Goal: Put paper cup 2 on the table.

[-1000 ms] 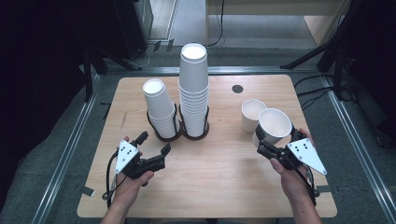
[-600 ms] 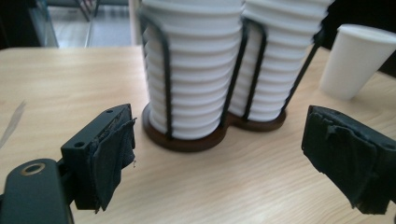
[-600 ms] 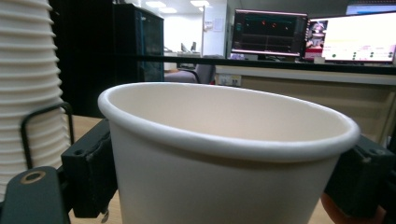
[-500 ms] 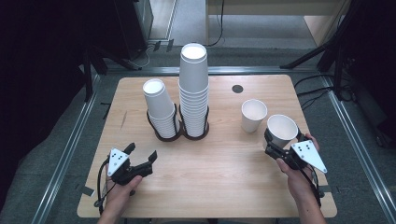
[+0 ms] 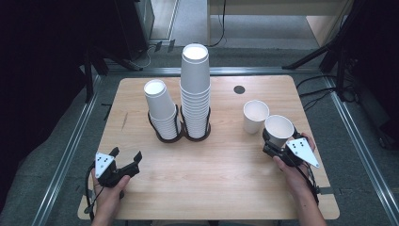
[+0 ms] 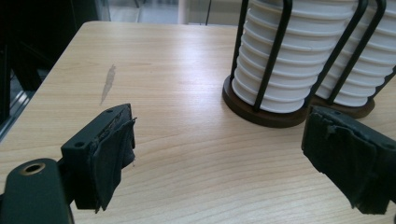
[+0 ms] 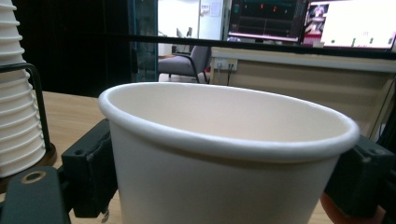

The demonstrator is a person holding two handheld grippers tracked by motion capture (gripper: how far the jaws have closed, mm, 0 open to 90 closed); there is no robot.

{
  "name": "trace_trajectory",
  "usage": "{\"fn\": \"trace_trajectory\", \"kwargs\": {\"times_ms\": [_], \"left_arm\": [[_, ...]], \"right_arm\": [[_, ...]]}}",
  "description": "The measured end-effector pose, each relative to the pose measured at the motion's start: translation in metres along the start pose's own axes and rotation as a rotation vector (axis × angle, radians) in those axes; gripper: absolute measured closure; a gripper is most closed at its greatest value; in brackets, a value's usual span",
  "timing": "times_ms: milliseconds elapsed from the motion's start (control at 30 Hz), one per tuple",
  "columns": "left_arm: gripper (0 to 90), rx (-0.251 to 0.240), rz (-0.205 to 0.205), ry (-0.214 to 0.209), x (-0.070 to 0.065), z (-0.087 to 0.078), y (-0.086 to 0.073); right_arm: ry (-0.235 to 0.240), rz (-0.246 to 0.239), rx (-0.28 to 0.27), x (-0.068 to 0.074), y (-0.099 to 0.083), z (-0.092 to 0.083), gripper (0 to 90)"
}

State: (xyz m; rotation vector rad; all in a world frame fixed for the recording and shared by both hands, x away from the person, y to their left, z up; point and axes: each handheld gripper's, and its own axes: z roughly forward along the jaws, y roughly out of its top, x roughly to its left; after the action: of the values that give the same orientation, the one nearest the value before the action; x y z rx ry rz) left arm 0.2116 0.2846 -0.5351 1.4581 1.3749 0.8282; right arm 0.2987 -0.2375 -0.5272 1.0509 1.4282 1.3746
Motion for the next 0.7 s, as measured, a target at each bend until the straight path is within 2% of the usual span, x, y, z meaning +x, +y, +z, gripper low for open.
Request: {"fn": "trace_trajectory", "kwargs": {"times_ms": [100, 367, 500, 700], "left_arm": [[9.7, -0.001, -0.001, 0.002, 0.001, 0.000, 0.000], [9.8, -0.001, 0.009, -0.007, -0.003, 0.001, 0.000], [9.7, 0.002, 0.010, -0.009, -0.003, 0.001, 0.000], [9.8, -0.001, 0.004, -0.007, -0.001, 0.000, 0.000]], "right_arm": [[0.008, 0.016, 0.023, -0.001, 0.000, 0.001, 12.3], [0.026, 0.008, 0.060, 0.001, -0.004, 0.005, 12.3], [0.031, -0.017, 0.086, 0.003, -0.008, 0.007, 12.2], [0.056, -0.037, 0.098, 0.011, -0.010, 0.007, 12.1]]}}
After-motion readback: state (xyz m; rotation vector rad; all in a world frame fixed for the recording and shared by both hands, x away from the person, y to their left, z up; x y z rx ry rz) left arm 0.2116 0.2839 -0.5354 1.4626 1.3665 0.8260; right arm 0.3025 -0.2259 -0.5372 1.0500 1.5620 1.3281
